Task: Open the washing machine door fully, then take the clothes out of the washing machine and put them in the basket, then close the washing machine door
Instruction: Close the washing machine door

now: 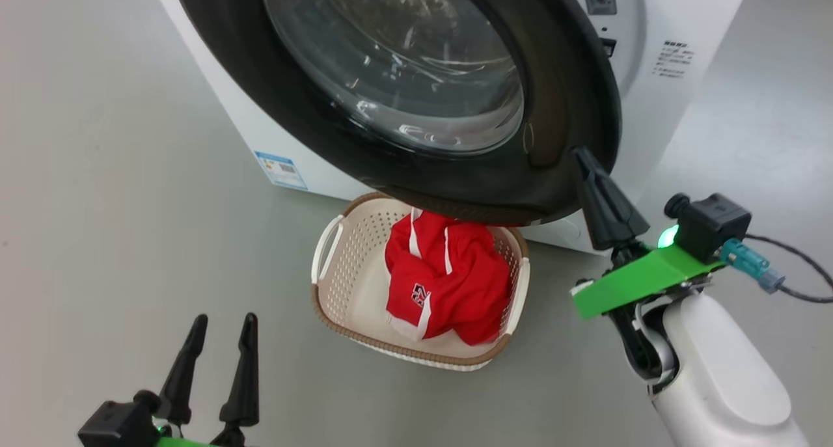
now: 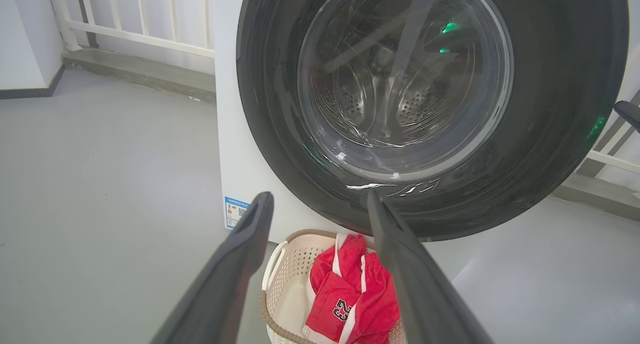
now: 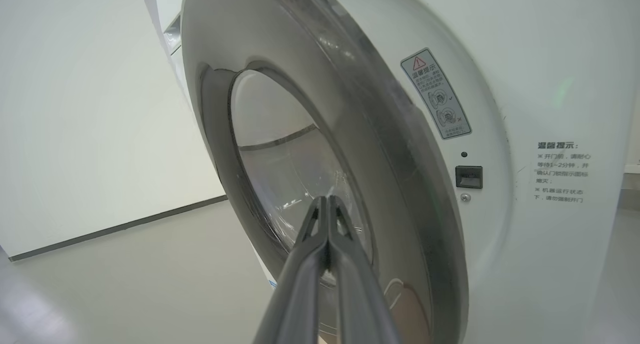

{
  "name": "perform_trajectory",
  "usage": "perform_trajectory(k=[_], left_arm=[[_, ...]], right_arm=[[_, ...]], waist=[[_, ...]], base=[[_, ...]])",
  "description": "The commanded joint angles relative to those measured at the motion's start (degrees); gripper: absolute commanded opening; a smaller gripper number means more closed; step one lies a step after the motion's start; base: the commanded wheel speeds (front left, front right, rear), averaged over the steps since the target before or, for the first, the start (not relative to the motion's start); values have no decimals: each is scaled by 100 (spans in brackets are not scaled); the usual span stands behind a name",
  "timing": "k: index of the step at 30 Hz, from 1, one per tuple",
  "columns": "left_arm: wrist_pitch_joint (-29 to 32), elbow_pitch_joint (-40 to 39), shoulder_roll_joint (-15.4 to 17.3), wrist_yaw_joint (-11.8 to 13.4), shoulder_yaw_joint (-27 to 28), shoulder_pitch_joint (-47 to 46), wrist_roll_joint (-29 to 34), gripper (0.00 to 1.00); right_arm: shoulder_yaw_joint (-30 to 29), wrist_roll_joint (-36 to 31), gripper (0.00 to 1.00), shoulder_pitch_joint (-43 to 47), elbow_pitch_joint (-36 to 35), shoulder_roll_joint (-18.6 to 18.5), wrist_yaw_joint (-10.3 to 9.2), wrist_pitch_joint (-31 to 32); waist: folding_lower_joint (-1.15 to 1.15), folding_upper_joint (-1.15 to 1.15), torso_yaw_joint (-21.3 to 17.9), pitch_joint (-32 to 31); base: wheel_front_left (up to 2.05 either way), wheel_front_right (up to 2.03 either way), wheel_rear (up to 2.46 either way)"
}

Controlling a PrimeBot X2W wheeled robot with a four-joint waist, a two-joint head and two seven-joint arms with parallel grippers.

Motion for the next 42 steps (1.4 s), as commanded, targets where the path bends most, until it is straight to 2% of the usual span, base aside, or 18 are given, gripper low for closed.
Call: perform_trajectory(k=[1, 24, 42], left_arm=[[-27, -155, 27, -31, 168, -218, -35, 100], [-27, -186, -56, -31, -94, -868, -168, 100], [-27, -144, -69, -31, -212, -1142, -240, 100]], right_arm=[[77, 25, 0, -261, -79, 45, 37, -36], [-716, -159, 0, -1590, 224, -64, 37, -36], [-1186, -251, 0, -2330, 223, -109, 37, -36]], waist=[[0, 0, 121, 201], [0, 0, 250, 1142], [0, 0, 219, 1453]], base=[[0, 0, 0], [0, 0, 0], [0, 0, 0]])
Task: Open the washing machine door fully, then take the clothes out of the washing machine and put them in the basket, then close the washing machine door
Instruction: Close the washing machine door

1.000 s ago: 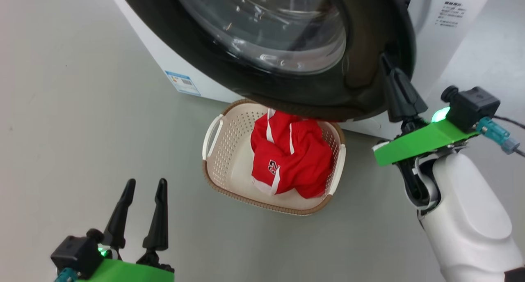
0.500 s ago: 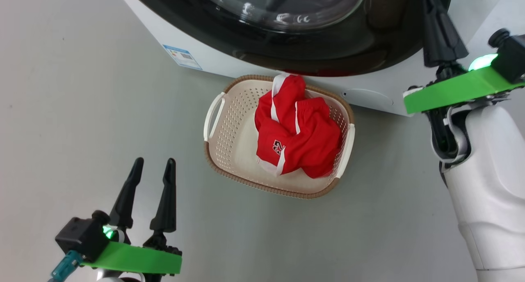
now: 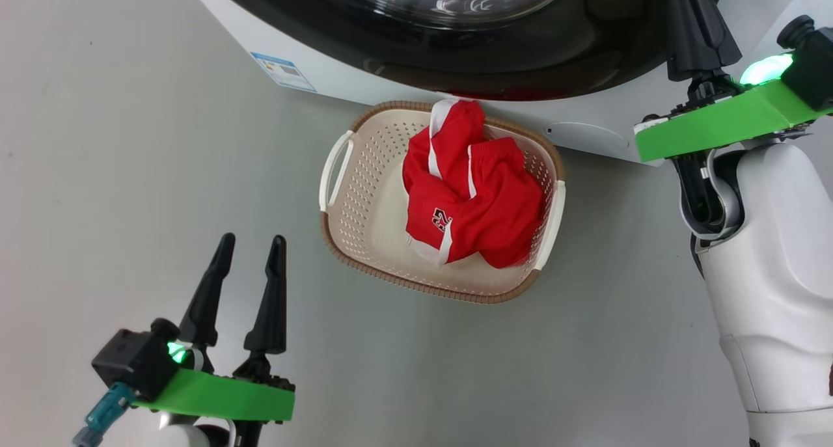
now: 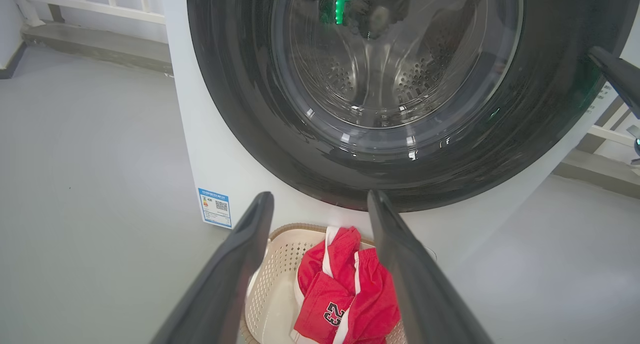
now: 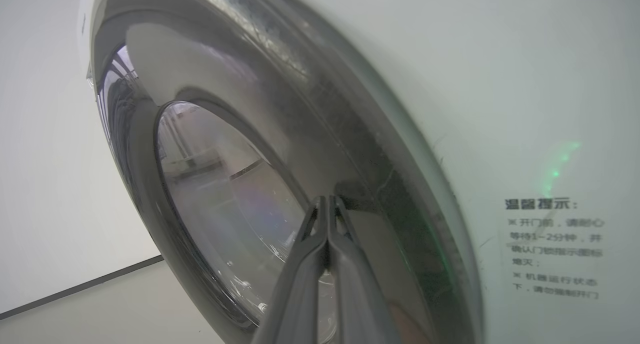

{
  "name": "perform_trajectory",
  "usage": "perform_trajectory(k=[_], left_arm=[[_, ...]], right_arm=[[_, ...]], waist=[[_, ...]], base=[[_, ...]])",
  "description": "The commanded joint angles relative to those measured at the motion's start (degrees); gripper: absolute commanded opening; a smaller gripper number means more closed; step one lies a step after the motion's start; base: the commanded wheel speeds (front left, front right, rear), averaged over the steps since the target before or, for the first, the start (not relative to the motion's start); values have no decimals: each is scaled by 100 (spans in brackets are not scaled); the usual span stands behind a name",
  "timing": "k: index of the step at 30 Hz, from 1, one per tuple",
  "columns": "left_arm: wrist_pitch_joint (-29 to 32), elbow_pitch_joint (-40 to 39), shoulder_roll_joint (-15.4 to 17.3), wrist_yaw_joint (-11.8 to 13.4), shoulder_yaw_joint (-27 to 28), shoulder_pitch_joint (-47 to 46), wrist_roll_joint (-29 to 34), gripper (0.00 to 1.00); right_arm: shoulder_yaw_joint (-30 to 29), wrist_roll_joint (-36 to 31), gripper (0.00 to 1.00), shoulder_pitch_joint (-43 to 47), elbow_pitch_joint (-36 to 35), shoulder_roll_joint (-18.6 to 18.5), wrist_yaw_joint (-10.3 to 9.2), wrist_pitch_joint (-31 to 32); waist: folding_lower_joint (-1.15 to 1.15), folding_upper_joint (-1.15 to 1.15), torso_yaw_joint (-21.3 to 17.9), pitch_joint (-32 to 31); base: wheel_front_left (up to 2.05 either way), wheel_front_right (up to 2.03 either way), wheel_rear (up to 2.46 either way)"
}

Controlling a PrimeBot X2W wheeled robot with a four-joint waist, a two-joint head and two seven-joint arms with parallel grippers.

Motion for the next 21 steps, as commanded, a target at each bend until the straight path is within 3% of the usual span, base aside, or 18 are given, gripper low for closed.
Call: perform_trajectory(k=[1, 13, 16, 18, 19, 21], left_arm=[[-27, -104, 75, -31, 187, -93, -34, 100], [-27, 10, 115, -31, 238, 18, 34, 100], [-27, 12, 158, -31, 284, 72, 52, 100], [-27, 15, 191, -31, 308, 112, 65, 100], [-27, 20, 210, -31, 320, 136, 71, 100], [-27, 26, 245, -31, 347, 182, 82, 100]], right_arm=[[-118, -25, 0, -364, -149, -65, -116, -35], [809, 69, 0, 343, -137, -174, -116, -35], [908, 125, 42, 544, -210, -198, -116, -35], [943, 149, 92, 691, -263, -203, -116, -35], [949, 158, 100, 778, -290, -199, -116, -35], [925, 172, 100, 966, -345, -180, -116, -35]], waist=[[0, 0, -15, -20], [0, 0, -213, -451], [0, 0, -305, -564], [0, 0, -373, -645], [0, 0, -412, -689], [0, 0, -493, -774]], base=[[0, 0, 0], [0, 0, 0], [0, 0, 0], [0, 0, 0], [0, 0, 0], [0, 0, 0]])
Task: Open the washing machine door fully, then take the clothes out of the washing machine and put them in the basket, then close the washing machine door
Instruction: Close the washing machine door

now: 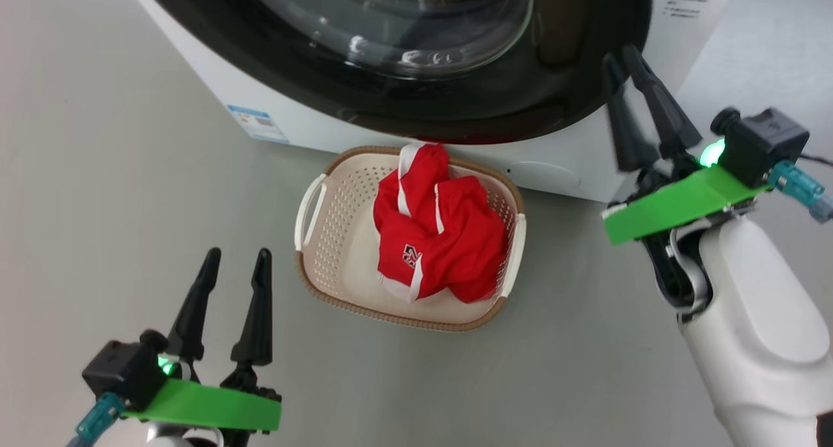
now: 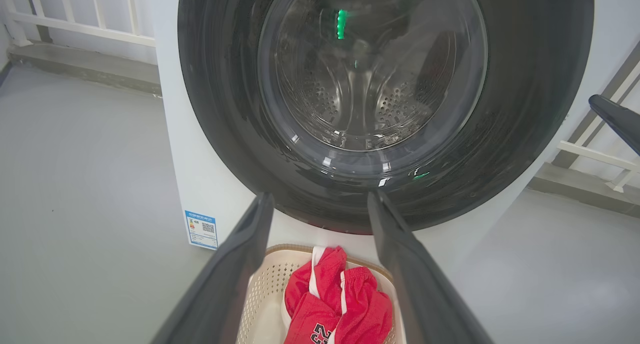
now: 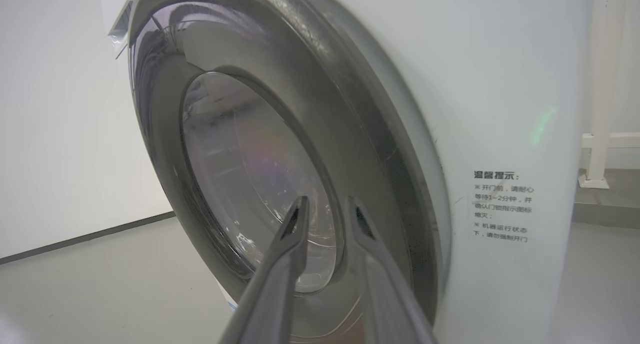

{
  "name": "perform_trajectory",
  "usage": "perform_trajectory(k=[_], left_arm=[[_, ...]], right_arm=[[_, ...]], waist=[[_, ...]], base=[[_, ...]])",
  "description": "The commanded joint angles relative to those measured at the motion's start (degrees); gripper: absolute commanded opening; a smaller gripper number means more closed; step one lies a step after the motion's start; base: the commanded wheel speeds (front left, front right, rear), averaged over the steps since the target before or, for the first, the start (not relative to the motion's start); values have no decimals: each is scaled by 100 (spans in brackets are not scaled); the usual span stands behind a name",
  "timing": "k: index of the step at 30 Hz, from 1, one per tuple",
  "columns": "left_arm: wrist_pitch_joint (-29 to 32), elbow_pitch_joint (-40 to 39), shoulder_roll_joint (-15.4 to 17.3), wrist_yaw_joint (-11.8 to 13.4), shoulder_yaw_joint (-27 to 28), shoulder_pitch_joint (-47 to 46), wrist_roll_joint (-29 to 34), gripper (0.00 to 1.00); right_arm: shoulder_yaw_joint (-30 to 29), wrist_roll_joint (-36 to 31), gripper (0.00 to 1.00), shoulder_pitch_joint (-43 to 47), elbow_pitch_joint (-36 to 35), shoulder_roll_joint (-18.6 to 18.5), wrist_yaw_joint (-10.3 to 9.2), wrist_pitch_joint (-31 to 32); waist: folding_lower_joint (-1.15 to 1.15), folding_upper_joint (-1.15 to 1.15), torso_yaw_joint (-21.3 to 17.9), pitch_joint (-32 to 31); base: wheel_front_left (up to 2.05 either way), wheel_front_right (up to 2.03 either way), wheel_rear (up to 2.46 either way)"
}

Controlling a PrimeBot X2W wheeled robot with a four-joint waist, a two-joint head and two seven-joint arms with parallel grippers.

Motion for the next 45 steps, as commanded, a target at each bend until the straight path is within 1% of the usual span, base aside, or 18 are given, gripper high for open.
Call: perform_trajectory(k=[1, 16, 20, 26, 34, 45], left_arm=[[-27, -102, 172, -31, 217, 113, 61, 100], [-27, 23, 446, -31, 405, 427, 152, 100], [-27, 44, 510, -31, 470, 516, 194, 100], [-27, 25, 562, -31, 537, 668, 245, 100], [-27, 30, 587, -31, 633, 782, 267, 100], [-27, -53, 580, -31, 762, 928, 257, 100]], right_arm=[[104, 29, 100, 176, -197, 116, -6, -31], [-112, -17, 100, 1641, -512, 259, -6, -31], [-253, -35, 100, 2081, -652, 275, -6, -31], [-422, -67, 100, 2602, -786, 288, -6, -31], [-703, -104, 100, 3087, -955, 302, -6, -31], [-975, -125, 100, 3473, -1143, 333, -6, -31]], waist=[[0, 0, -163, -164], [0, 0, -827, -686], [0, 0, -998, -828], [0, 0, -1161, -1002], [0, 0, -1333, -1123], [0, 0, -1552, -1251]], base=[[0, 0, 0], [0, 0, 0], [0, 0, 0], [0, 0, 0], [0, 0, 0], [0, 0, 0]])
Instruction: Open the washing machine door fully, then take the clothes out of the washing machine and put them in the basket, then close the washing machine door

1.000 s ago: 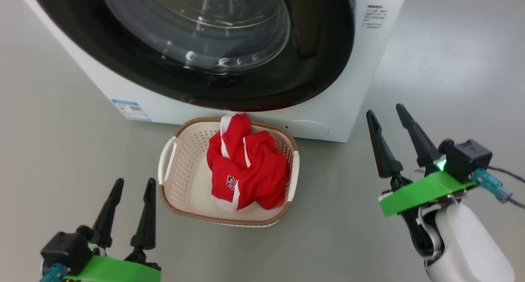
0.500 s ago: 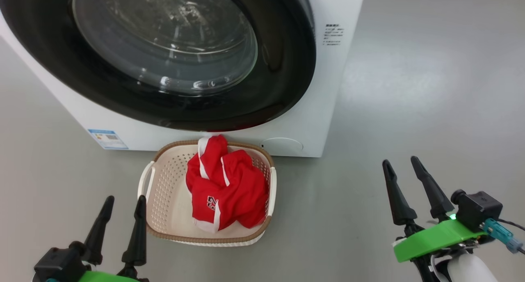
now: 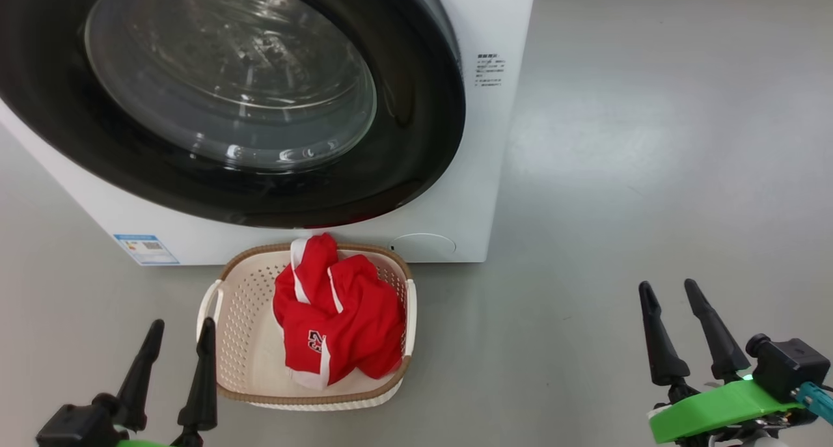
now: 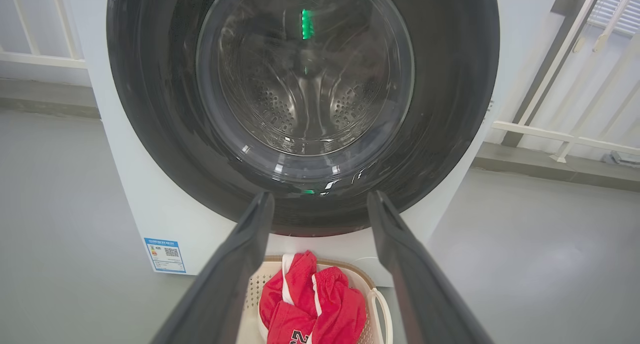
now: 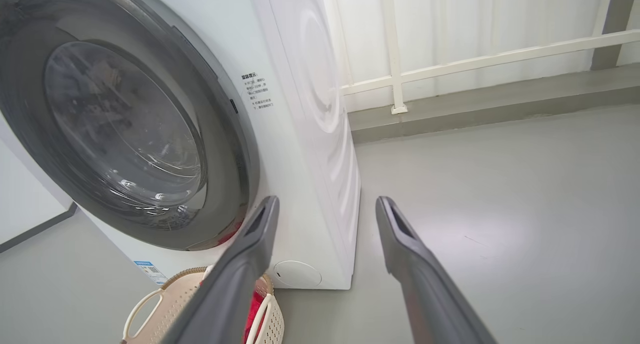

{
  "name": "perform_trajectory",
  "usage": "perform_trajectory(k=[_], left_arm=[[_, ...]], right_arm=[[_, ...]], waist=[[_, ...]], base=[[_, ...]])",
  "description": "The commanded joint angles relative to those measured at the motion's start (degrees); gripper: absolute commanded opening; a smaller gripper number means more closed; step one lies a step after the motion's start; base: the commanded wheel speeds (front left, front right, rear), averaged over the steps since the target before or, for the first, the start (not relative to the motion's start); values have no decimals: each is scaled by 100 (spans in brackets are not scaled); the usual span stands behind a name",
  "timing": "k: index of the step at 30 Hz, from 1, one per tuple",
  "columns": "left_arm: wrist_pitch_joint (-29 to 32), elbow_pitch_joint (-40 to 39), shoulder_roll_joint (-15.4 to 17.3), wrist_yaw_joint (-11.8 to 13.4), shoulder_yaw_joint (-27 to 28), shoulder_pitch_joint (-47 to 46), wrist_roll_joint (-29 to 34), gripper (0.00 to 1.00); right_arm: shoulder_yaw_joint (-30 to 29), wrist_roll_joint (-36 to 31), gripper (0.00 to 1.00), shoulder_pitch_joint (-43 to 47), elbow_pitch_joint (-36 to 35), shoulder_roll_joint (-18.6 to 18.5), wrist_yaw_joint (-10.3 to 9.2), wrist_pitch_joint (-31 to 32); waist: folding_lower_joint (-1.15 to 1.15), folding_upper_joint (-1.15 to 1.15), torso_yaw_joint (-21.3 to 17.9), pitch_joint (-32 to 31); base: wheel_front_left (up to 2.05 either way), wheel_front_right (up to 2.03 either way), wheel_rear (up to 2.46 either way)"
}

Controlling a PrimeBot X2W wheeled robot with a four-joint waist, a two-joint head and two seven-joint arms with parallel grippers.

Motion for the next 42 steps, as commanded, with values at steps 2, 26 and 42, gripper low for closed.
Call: perform_trajectory(k=[2, 26, 42], left_arm=[[-27, -161, 105, -31, 227, 22, 57, 100], [-27, -219, 97, -31, 264, 169, 106, 100], [-27, -238, 101, -31, 265, 158, 96, 0]], right_arm=[[85, -51, 100, 39, -187, -18, -6, -33], [-196, -60, 100, 341, -278, 20, -6, -33], [-179, -20, 0, 322, -303, 21, -6, -33]], waist=[[0, 0, -64, -47], [0, 0, -189, -106], [0, 0, -168, -91]], base=[[0, 0, 0], [0, 0, 0], [0, 0, 0]])
